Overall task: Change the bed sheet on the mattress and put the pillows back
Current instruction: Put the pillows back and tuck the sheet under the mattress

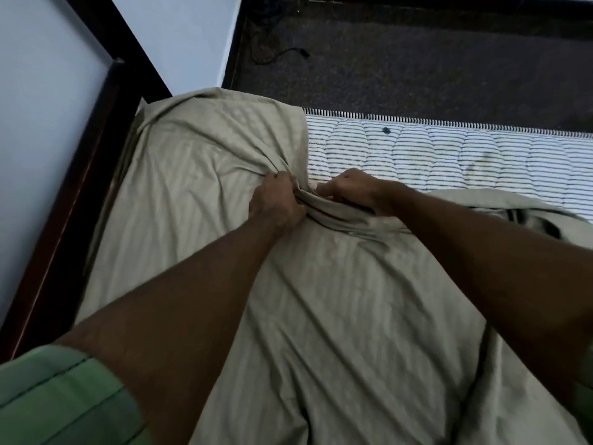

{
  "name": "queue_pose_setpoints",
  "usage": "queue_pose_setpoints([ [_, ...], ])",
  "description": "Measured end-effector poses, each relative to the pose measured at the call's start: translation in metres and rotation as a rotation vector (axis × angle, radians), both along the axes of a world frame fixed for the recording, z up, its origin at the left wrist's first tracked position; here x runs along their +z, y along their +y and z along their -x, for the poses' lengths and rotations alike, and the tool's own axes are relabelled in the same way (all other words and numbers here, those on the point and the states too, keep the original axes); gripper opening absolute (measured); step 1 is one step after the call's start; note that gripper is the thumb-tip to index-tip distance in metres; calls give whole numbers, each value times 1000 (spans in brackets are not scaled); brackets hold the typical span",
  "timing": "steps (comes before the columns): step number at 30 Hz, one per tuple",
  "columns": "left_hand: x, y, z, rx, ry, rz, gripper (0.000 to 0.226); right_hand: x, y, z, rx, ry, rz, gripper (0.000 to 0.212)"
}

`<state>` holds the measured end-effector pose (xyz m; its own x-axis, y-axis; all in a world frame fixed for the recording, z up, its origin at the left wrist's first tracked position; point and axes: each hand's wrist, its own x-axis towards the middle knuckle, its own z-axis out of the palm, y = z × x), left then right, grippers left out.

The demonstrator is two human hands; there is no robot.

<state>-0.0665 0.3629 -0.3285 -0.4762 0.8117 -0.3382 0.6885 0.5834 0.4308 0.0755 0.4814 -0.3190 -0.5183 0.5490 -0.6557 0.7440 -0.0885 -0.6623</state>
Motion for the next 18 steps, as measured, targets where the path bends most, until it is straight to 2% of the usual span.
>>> queue_pose_setpoints([
  [3, 4, 2, 1, 9, -24, 37, 46, -1, 3, -3, -55, 42, 59, 29],
  [4, 5, 3, 1, 14, -32, 40, 47, -1, 4, -4, -65, 48, 69, 34],
  [6, 7, 4, -1, 26, -63, 27, 51, -3, 2, -7, -85, 71, 98, 61],
  [7, 8, 4, -2, 21, -81, 20, 56, -4, 0, -8, -102, 98, 121, 67],
  [10, 11, 1, -4, -54, -72, 46, 74, -9, -6, -9, -111, 150, 63, 39],
  [14, 8, -3, -2, -92, -62, 49, 71, -20, -3, -10, -122, 136, -120, 16],
  [16, 8, -5, -1, -90, -73, 43, 77, -22, 5, -8, -64, 51, -225, 17],
  [18, 8, -6, -1, -97, -88, 37, 94, -14, 20, -2, -8, -58, -360, 18],
])
